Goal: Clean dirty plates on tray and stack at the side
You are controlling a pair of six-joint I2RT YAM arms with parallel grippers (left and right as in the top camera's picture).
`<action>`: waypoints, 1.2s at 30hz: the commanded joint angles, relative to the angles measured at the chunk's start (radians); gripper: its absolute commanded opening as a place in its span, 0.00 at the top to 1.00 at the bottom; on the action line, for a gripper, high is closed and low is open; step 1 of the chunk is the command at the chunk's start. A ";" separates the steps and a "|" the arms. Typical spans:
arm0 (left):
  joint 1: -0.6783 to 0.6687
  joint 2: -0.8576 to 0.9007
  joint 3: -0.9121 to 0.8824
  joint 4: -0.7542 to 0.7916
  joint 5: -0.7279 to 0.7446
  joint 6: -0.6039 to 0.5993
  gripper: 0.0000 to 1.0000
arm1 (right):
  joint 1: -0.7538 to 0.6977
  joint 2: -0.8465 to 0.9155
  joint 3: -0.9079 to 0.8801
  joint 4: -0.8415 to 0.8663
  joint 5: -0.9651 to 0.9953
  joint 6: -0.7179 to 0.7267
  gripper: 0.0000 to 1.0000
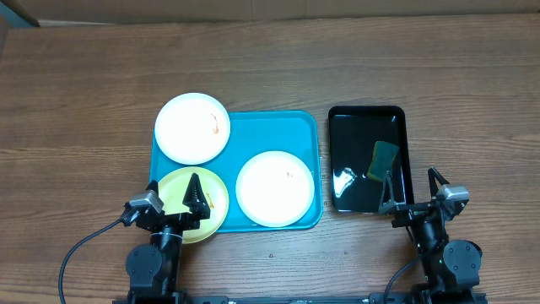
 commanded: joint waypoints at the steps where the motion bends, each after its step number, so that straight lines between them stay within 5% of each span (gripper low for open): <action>1: -0.004 -0.009 -0.004 0.000 -0.010 0.020 0.00 | -0.003 -0.010 -0.010 0.006 -0.002 -0.004 0.00; 15: -0.004 -0.009 -0.004 0.027 -0.034 0.020 0.00 | -0.003 -0.010 -0.005 -0.002 -0.013 0.010 0.00; 24: -0.004 -0.009 0.025 0.064 0.038 0.020 0.00 | -0.003 -0.003 0.209 -0.256 -0.013 0.023 0.00; 29: -0.004 0.010 0.202 -0.123 0.099 0.022 0.00 | -0.003 0.097 0.460 -0.430 -0.013 0.023 0.00; 36: -0.004 0.257 0.629 -0.352 0.185 0.182 0.00 | -0.003 0.476 0.832 -0.689 -0.123 0.053 0.00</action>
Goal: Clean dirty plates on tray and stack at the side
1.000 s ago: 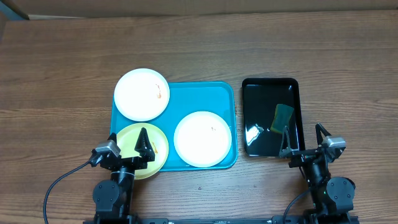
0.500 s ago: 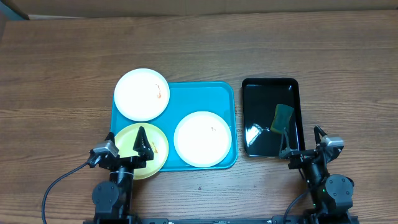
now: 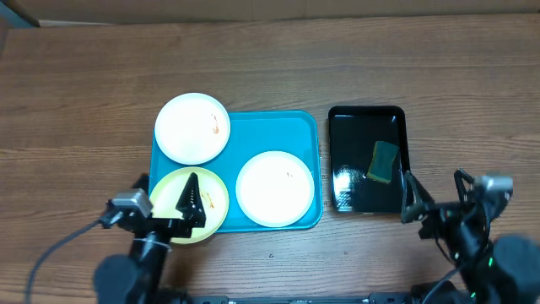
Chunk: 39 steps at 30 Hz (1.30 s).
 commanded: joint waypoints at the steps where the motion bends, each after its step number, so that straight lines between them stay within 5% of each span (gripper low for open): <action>1: -0.004 0.175 0.245 -0.109 0.080 0.118 0.00 | -0.003 0.211 0.167 -0.101 -0.094 0.016 0.00; 9: -0.004 0.801 1.033 -0.858 0.269 0.176 0.00 | -0.003 0.671 0.546 -0.467 -0.121 0.015 0.00; 15: -0.006 1.098 1.337 -1.023 0.380 0.175 0.00 | 0.002 0.850 0.581 -0.571 -0.204 0.014 0.01; 17: -0.013 1.150 1.336 -1.049 0.441 0.187 0.13 | 0.010 0.895 0.581 -0.601 -0.200 0.014 0.08; 19: -0.043 1.203 1.323 -1.104 0.414 0.178 0.13 | 0.019 0.935 0.581 -0.617 -0.200 0.014 0.12; 24: -0.225 1.275 1.181 -1.114 0.090 -0.002 0.27 | 0.027 0.983 0.581 -0.617 -0.192 0.019 0.29; 30: -0.450 1.286 0.914 -0.998 -0.198 -0.257 0.30 | 0.027 0.986 0.568 -0.600 -0.106 0.093 0.30; 35: -0.492 1.286 0.718 -0.778 -0.215 -0.311 0.60 | 0.027 0.986 0.518 -0.538 -0.105 0.130 0.29; 39: -0.488 1.286 0.613 -0.637 -0.215 -0.334 0.55 | 0.027 0.987 0.454 -0.445 -0.097 0.167 0.27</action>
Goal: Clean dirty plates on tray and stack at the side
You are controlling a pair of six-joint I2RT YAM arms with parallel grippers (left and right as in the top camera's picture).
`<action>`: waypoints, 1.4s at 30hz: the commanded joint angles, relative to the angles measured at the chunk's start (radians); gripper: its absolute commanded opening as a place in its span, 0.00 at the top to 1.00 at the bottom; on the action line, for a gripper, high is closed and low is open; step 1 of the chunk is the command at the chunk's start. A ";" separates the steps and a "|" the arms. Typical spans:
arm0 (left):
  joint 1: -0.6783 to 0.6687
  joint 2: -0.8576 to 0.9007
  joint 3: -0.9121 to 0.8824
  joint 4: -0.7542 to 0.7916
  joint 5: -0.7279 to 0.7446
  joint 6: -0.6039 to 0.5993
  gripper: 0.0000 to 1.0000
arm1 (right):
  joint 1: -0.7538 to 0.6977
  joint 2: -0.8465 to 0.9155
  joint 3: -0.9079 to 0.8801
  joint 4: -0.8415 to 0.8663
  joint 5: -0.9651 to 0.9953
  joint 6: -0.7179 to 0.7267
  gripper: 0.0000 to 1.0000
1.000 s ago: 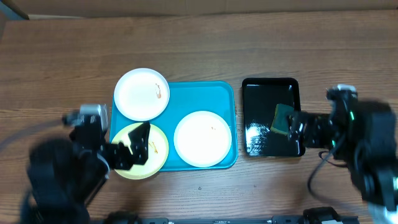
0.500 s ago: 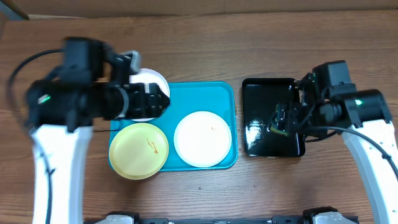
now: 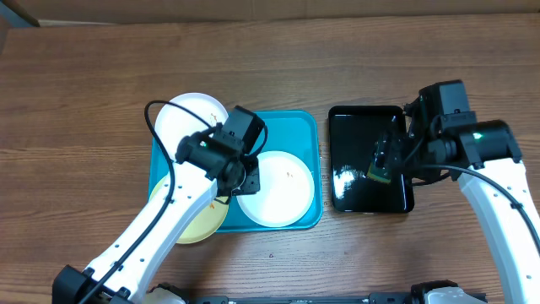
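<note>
On the blue tray (image 3: 283,127) lie three plates. A white plate (image 3: 187,114) with a brown smear sits at its far left corner. A second white plate (image 3: 283,190) with small specks is in the middle, and a yellow plate (image 3: 202,224) at the near left lies mostly under my left arm. My left gripper (image 3: 248,177) points down at the left rim of the middle white plate; its jaws are too dark to read. My right gripper (image 3: 385,152) hangs over the green and yellow sponge (image 3: 379,174) in the black tray (image 3: 354,156), covering most of it.
The black tray stands right of the blue tray with a narrow gap between them. Bare wooden table (image 3: 84,110) spreads to the left, the right and behind. Both arms reach in from the near edge, with a cable looping beside the left one.
Both arms have left the near edge. The left gripper is now over the blue tray at the middle plate's left rim. The right gripper is now over the sponge in the black tray.
Both grippers stood open at the table's near edge, the left by the yellow plate and the right by the black tray's near corner. A moment later they had shifted slightly outward there. Now each is extended over its tray; plates and sponge lie where they were.
</note>
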 commanded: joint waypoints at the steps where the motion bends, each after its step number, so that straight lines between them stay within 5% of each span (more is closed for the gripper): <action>1: 0.001 -0.007 -0.074 0.077 -0.046 -0.066 0.51 | 0.006 -0.007 -0.057 0.055 0.025 0.055 0.27; 3: 0.001 -0.004 -0.109 0.132 -0.050 -0.066 0.43 | 0.006 -0.007 -0.097 0.111 0.024 0.060 0.27; 15: 0.042 0.193 -0.149 0.292 -0.083 -0.048 0.49 | 0.009 -0.005 -0.314 0.365 0.026 0.076 0.30; 23: 0.194 0.215 -0.149 0.347 0.206 0.216 0.48 | 0.058 -0.001 -0.343 0.407 0.117 0.076 0.30; 27: 0.198 0.215 -0.149 0.335 0.235 0.282 0.53 | 0.097 0.009 -0.343 0.423 0.159 0.077 0.30; 42: 0.153 0.215 -0.201 0.378 0.168 0.267 0.65 | 0.113 0.158 -0.343 0.436 0.199 0.133 0.26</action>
